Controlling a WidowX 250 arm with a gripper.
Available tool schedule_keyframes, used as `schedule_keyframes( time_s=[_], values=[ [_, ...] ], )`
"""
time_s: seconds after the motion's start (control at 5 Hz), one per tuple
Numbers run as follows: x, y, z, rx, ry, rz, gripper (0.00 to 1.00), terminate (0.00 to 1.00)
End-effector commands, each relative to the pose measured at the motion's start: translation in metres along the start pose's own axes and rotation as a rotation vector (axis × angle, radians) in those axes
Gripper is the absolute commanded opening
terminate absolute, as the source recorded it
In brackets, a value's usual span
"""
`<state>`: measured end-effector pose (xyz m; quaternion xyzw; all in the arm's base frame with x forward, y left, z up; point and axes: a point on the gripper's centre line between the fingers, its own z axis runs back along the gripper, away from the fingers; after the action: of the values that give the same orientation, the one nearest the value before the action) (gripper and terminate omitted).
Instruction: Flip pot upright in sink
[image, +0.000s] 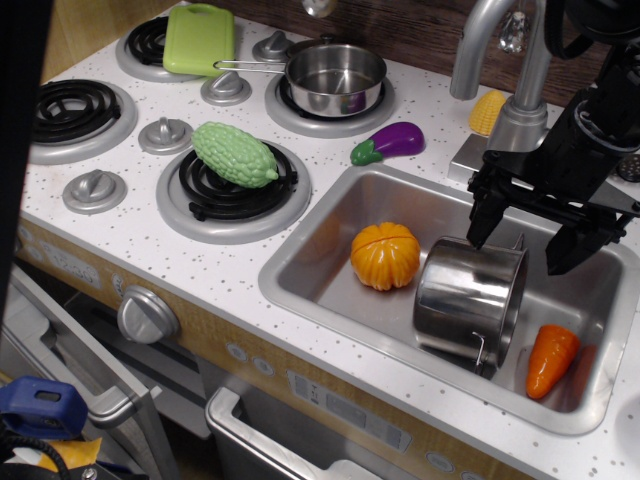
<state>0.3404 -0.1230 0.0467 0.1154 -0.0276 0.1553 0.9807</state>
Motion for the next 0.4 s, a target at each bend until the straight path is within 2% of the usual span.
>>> schedule_keyframes(
  time_s=[0.0, 0.2],
  values=[
    [0.000, 0.000, 0.000, 0.000, 0.000, 0.000, 1.00, 0.00],
    [0.001, -0.011, 0.000, 0.055, -0.037, -0.010, 1.00, 0.00]
  ],
)
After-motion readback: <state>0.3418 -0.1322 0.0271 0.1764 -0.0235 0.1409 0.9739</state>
